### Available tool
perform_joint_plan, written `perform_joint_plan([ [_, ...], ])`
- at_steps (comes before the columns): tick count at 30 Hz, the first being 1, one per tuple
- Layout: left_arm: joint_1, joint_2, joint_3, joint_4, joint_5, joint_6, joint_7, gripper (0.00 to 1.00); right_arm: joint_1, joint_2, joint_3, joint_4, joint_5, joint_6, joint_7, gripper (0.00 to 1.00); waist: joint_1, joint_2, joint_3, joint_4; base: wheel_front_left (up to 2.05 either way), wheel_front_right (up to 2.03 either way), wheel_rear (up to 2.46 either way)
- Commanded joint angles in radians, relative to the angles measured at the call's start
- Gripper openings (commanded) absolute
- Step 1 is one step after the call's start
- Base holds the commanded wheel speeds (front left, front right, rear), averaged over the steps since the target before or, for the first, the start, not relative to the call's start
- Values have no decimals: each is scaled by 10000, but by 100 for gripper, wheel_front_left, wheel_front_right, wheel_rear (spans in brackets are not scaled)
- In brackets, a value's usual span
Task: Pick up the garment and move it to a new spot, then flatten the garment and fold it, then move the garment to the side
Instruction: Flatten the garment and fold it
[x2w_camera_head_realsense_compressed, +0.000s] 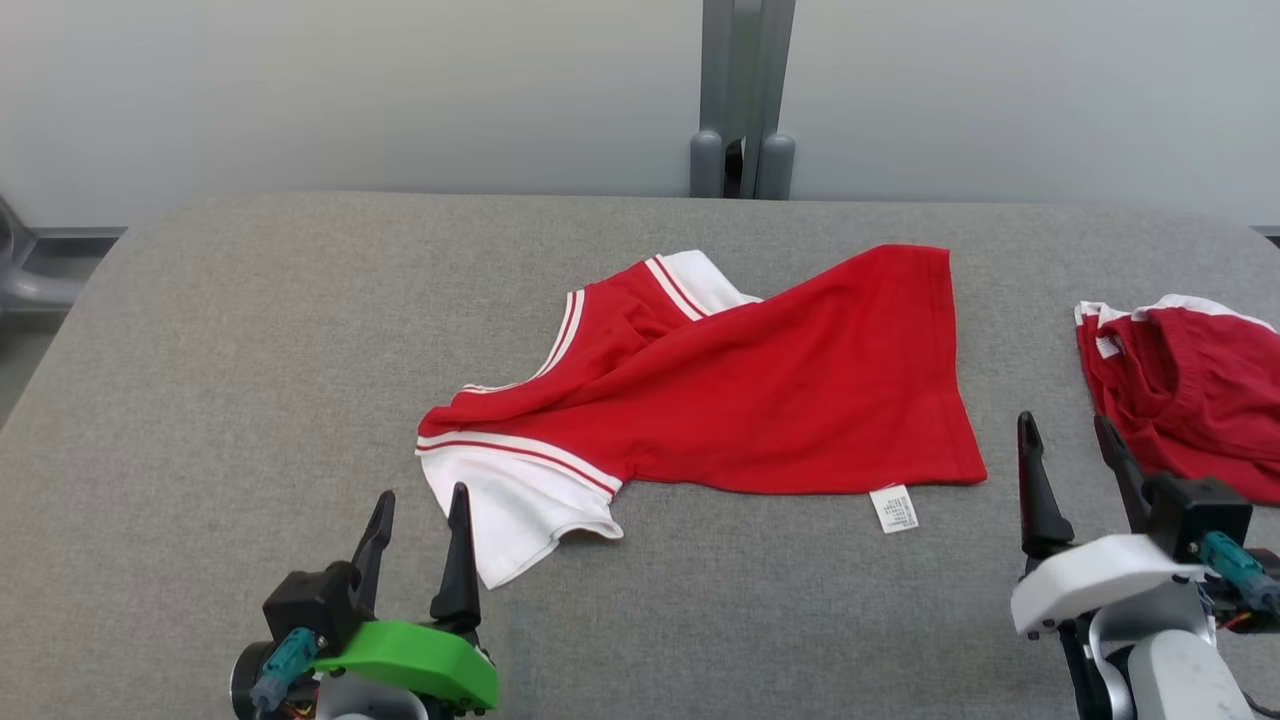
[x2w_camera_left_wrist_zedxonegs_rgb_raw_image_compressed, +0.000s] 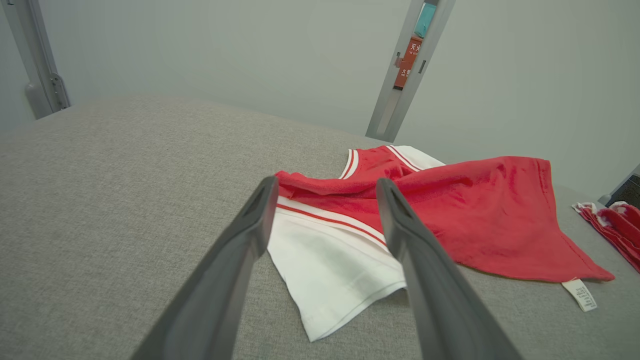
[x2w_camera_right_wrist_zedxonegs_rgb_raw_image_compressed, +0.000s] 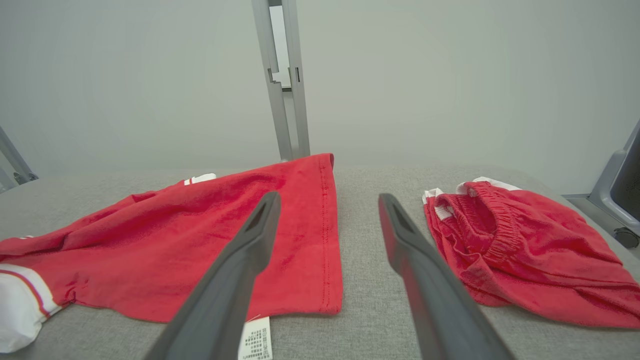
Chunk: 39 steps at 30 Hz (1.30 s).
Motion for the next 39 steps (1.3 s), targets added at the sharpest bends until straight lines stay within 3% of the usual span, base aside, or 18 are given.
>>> perform_joint_plan([
  [1,241,44,14,-69,-15,55,-25,100,314,-2,-62,-227,-28,-16,24,100,0,-1,-219,-10,0,0,0],
  [4,407,71,32,-165,-70,75,-26,100,806,24,160,-424,586,-14,23,100,0,-1,-335,21,0,0,0],
  [14,593,139,-12,-268,-118,145,-16,100,1154,17,265,-453,1057,-16,-96,100,0,-1,-517,51,0,0,0],
  [33,391,138,-233,-321,-330,153,151,100,984,18,360,-307,975,-14,-39,100,0,-1,-361,97,0,0,0],
  [39,88,102,-562,191,-436,223,833,100,798,19,442,-432,894,-14,-11,100,0,-1,-46,39,0,0,0],
])
